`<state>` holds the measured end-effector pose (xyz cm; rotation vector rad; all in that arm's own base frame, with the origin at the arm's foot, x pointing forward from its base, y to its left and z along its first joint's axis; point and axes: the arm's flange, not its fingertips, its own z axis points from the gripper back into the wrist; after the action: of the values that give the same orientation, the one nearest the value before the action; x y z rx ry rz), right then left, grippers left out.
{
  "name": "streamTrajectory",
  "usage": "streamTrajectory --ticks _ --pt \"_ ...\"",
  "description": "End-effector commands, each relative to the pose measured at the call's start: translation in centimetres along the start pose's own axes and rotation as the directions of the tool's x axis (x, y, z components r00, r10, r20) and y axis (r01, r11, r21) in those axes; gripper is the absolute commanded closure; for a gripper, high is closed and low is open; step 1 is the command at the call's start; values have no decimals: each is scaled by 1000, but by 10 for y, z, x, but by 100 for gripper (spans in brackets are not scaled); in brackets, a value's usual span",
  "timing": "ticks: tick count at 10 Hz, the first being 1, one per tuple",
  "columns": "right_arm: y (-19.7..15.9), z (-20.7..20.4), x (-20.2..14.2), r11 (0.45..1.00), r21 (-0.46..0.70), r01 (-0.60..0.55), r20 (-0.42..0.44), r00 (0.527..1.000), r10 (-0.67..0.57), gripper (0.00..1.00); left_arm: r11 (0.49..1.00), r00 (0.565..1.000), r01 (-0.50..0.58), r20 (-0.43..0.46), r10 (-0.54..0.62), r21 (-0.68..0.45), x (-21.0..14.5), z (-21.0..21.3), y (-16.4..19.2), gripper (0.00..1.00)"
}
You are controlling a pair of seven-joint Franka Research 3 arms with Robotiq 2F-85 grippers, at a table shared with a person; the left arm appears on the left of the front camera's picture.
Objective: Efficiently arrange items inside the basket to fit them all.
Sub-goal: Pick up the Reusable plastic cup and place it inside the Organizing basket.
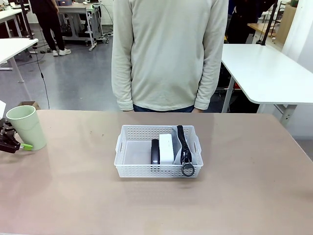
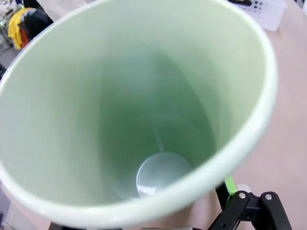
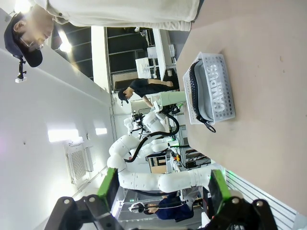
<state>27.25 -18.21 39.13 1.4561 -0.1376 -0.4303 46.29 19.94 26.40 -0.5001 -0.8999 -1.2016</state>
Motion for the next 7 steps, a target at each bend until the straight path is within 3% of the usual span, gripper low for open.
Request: streamTrajectory --ticks 1,7 --pt "1 1 0 1000 18 -23 1 1000 23 0 1000 996 28 89 -28 1 2 -3 2 0" --pt "1 1 0 1000 18 -23 1 1000 23 0 996 953 -91 289 84 10 13 10 12 0"
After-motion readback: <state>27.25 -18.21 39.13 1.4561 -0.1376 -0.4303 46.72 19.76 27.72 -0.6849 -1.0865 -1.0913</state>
